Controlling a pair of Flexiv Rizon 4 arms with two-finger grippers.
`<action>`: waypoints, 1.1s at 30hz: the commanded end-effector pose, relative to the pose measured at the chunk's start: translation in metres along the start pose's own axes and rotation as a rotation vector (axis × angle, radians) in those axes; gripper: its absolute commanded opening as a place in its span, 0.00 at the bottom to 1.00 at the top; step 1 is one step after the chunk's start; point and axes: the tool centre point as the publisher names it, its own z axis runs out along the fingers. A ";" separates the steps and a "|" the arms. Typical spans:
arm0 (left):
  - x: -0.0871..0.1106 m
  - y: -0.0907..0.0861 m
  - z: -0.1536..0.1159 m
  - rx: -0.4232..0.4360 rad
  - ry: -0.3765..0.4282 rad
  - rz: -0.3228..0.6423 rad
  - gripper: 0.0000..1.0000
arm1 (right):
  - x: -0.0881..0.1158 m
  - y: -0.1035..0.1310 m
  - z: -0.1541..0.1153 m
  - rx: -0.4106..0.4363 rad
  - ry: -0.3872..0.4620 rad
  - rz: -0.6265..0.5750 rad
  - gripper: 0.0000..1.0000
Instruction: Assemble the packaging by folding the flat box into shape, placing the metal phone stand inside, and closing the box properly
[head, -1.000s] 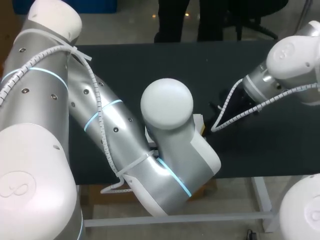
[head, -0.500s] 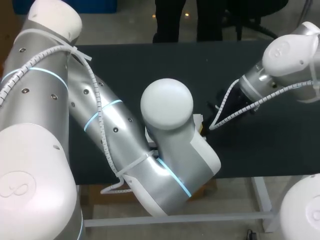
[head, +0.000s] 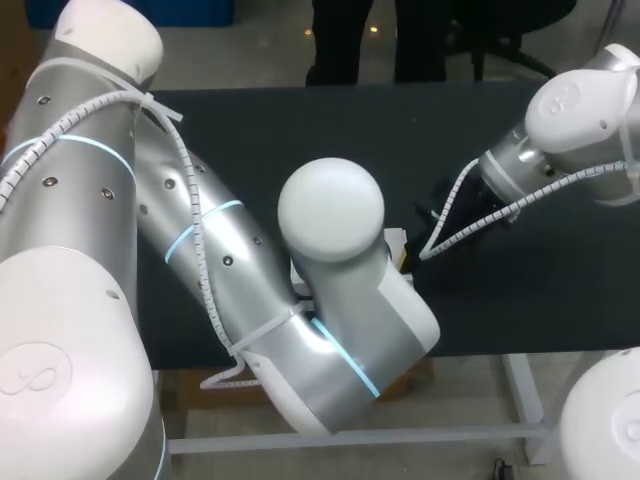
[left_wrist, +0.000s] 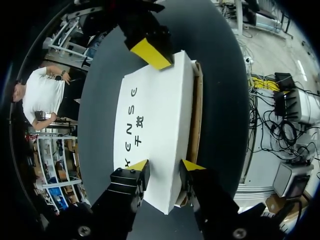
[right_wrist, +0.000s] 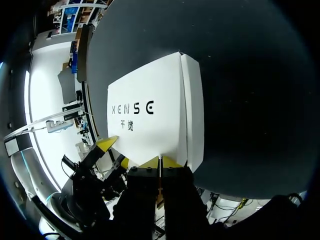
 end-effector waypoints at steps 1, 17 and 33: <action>0.003 0.001 -0.002 0.005 -0.005 0.000 0.40 | -0.002 0.000 -0.001 0.004 0.003 0.000 0.00; 0.007 0.008 -0.023 0.051 -0.032 -0.010 0.42 | -0.002 -0.004 0.002 0.004 0.003 -0.002 0.00; -0.012 0.021 -0.052 0.134 -0.027 -0.165 0.00 | -0.004 -0.005 0.004 0.006 0.003 0.002 0.00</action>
